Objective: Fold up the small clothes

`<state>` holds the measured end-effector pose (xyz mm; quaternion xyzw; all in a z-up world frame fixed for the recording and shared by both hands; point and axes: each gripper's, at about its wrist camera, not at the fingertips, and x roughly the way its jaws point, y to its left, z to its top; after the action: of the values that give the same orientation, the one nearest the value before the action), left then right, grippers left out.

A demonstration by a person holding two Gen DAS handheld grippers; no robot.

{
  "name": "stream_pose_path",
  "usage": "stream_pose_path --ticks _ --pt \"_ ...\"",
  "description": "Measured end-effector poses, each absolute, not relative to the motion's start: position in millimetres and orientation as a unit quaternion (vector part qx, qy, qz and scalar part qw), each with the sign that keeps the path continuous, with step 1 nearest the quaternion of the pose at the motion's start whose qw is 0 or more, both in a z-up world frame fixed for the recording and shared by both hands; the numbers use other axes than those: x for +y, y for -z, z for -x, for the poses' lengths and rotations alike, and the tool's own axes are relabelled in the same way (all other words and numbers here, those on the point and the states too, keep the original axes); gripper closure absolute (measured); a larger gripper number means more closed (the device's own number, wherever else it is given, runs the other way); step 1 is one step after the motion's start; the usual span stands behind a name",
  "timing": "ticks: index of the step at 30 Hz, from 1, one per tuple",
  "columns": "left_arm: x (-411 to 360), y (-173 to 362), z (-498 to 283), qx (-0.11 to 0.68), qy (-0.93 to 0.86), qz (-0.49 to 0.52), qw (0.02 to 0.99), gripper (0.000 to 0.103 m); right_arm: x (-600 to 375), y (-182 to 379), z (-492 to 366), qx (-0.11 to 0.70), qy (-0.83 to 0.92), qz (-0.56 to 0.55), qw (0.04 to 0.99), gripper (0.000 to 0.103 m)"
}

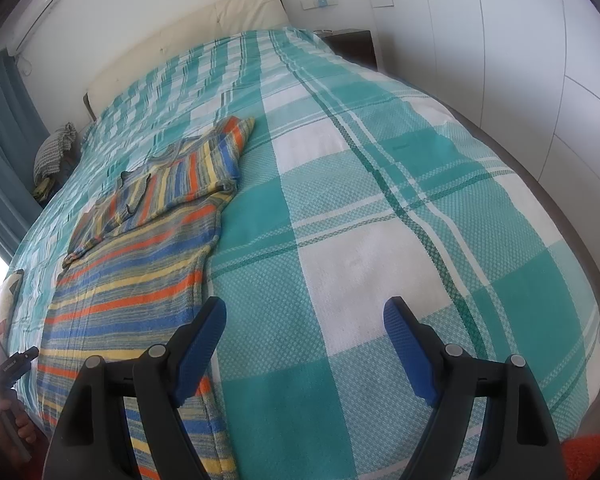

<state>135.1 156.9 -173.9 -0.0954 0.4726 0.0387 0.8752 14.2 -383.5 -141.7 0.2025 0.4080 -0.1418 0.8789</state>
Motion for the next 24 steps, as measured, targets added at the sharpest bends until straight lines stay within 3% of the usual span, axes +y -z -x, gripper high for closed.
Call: stream_pose_path --ticks 24 --pt "153.4 175.7 -136.0 0.477 -0.039 0.087 0.874 0.008 -384.7 141.9 -14.2 0.407 0.140 -0.203 0.879 0.022"
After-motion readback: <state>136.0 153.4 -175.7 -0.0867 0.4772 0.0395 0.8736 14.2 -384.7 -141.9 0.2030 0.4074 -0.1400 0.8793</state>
